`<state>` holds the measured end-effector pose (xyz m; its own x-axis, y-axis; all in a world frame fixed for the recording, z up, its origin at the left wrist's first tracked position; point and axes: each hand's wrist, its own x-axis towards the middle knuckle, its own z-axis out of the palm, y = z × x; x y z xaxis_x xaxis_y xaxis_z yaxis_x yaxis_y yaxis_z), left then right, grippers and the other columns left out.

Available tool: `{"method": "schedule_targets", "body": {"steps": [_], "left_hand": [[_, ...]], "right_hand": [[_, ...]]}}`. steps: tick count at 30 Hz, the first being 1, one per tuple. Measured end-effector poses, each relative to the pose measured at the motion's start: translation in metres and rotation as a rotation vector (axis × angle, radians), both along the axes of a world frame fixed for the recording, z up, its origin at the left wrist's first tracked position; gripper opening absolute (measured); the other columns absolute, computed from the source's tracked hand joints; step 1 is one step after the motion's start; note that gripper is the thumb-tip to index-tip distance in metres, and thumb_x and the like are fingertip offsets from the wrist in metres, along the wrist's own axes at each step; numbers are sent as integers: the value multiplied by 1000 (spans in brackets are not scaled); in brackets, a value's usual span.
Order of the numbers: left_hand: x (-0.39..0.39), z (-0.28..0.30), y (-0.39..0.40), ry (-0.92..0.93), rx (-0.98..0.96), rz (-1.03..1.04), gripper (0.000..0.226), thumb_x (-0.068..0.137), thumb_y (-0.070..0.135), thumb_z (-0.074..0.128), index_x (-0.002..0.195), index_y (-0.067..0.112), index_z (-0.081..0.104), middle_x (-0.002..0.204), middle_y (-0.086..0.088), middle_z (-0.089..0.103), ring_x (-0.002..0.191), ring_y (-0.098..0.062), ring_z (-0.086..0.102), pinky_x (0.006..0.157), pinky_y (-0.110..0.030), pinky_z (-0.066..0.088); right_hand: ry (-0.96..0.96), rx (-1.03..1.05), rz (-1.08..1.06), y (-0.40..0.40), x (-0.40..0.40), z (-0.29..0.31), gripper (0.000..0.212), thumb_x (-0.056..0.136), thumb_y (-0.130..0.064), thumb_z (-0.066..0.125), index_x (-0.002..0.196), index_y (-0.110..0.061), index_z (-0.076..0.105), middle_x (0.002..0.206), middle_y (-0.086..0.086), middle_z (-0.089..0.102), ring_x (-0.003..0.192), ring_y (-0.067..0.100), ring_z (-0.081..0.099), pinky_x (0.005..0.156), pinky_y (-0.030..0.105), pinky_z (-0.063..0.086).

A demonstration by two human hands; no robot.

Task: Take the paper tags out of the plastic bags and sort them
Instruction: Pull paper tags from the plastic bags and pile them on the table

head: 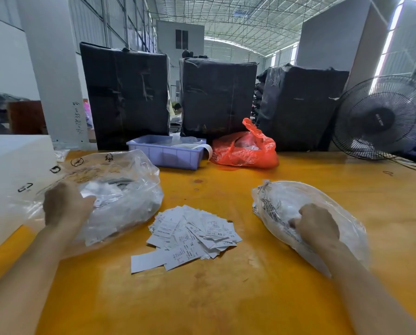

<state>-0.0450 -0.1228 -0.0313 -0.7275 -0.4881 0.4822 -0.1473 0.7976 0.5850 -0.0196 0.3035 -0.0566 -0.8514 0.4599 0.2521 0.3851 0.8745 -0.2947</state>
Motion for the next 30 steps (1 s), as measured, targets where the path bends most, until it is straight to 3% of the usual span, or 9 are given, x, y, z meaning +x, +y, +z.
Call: {"method": "schedule_targets", "body": {"steps": [3,6,8,15,17,19,21,26,30], "left_hand": [[1,2,8,-18,-81,10,26,83,9,70,90,-14,60,88,-31,58,78,-40,55,66,-46,49],[1,7,16,-36,-109,34,35,87,15,65,108,-11,57,116,-33,47,84,-44,55,68,-47,51],[0,10,22,-33,-141,32,38,87,17,64,115,-8,57,122,-32,44,87,-45,54,63,-43,45],[1,19,47,106,-194,-63,39,85,8,64,122,-2,58,123,-27,49,100,-45,53,74,-49,49],[1,20,56,145,-203,-101,38,85,8,64,121,-1,59,122,-26,51,101,-43,54,75,-47,50],[2,19,64,162,-195,-140,37,85,8,64,121,0,60,121,-25,53,102,-41,55,75,-45,50],[3,16,72,160,-202,-182,36,86,9,64,120,1,60,121,-24,55,104,-39,55,76,-44,51],[7,6,96,170,-227,-315,32,84,9,66,116,3,64,124,-17,56,106,-34,58,81,-42,51],[11,-2,113,160,-211,-424,30,84,8,65,114,3,65,125,-14,56,102,-33,60,82,-42,50]], "right_hand": [[129,1,5,-1,-1,-2,16,86,-9,63,101,-9,68,105,12,67,102,31,57,78,35,48],[220,-56,5,-1,0,-1,11,85,-5,62,88,-10,72,95,12,69,95,31,58,68,31,44],[261,-79,4,-1,1,-1,10,85,-4,62,85,-8,71,92,14,69,90,32,60,66,30,42],[443,-50,-8,0,1,0,27,83,9,57,105,0,68,102,22,68,95,39,61,76,39,49],[337,-54,-33,2,-1,0,23,88,-4,59,110,0,64,107,20,66,102,38,58,78,39,47],[99,-12,-70,2,0,-1,26,92,-25,59,107,-4,61,109,17,64,110,35,51,81,37,44],[30,-9,-85,2,2,-3,27,90,-30,61,104,-7,63,110,16,64,112,34,48,84,38,43],[333,-127,-32,2,0,-2,11,81,-18,72,85,-8,70,91,14,69,93,34,58,77,37,49],[422,-192,-8,2,-3,-4,12,86,-17,65,85,-7,72,88,17,69,89,36,61,72,36,48]]}}
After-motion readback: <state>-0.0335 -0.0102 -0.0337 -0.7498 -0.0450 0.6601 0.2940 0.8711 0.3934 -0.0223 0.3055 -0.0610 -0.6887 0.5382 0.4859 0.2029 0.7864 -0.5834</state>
